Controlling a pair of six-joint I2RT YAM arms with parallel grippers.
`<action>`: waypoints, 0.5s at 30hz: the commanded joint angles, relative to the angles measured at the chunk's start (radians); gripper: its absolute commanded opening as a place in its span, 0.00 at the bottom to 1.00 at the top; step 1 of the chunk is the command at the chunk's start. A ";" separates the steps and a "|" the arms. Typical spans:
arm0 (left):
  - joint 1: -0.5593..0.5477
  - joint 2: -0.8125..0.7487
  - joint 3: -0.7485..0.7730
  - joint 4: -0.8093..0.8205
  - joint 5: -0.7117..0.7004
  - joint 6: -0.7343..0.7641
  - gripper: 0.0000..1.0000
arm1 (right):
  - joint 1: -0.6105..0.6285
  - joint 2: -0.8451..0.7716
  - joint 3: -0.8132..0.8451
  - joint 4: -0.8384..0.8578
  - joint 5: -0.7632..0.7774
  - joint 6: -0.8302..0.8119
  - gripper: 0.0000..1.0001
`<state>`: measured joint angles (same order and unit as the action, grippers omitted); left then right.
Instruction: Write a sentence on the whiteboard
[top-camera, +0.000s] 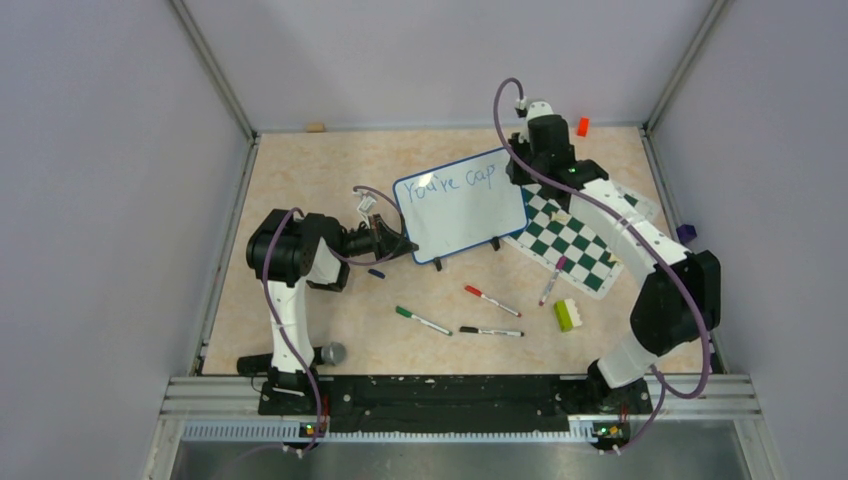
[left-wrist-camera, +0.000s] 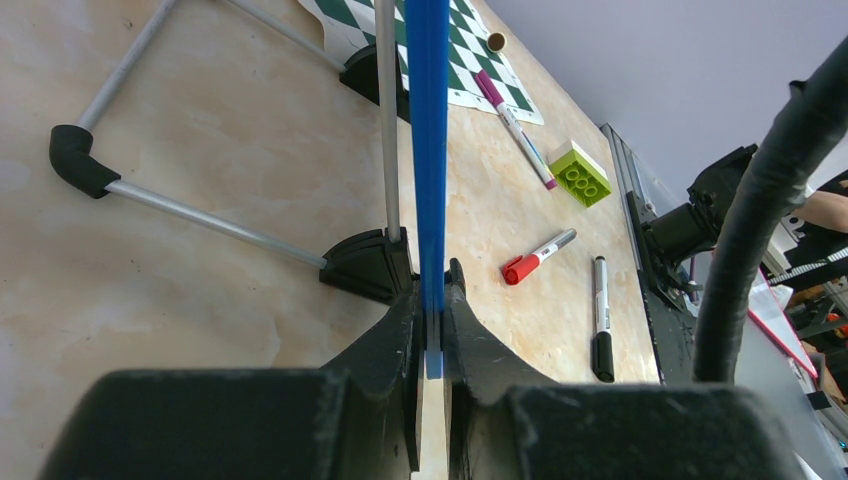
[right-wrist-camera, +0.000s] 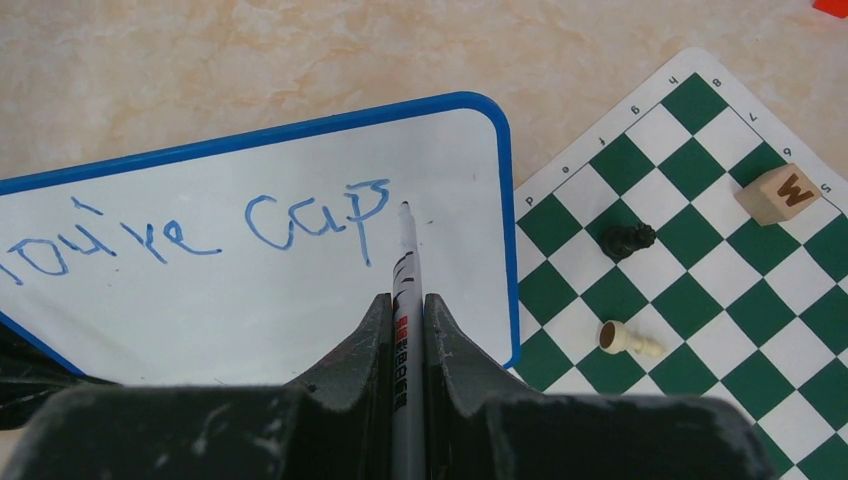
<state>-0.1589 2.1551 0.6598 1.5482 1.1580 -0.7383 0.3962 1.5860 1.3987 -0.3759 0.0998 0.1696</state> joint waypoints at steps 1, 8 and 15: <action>-0.002 -0.030 -0.009 0.072 0.047 0.015 0.05 | -0.009 0.012 0.005 0.054 0.021 0.013 0.00; -0.002 -0.029 -0.009 0.072 0.048 0.015 0.05 | -0.013 0.024 0.010 0.060 -0.003 0.017 0.00; -0.002 -0.029 -0.009 0.072 0.048 0.015 0.05 | -0.014 0.042 0.020 0.058 -0.013 0.020 0.00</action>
<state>-0.1589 2.1551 0.6598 1.5482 1.1580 -0.7383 0.3943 1.6127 1.3987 -0.3519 0.1020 0.1802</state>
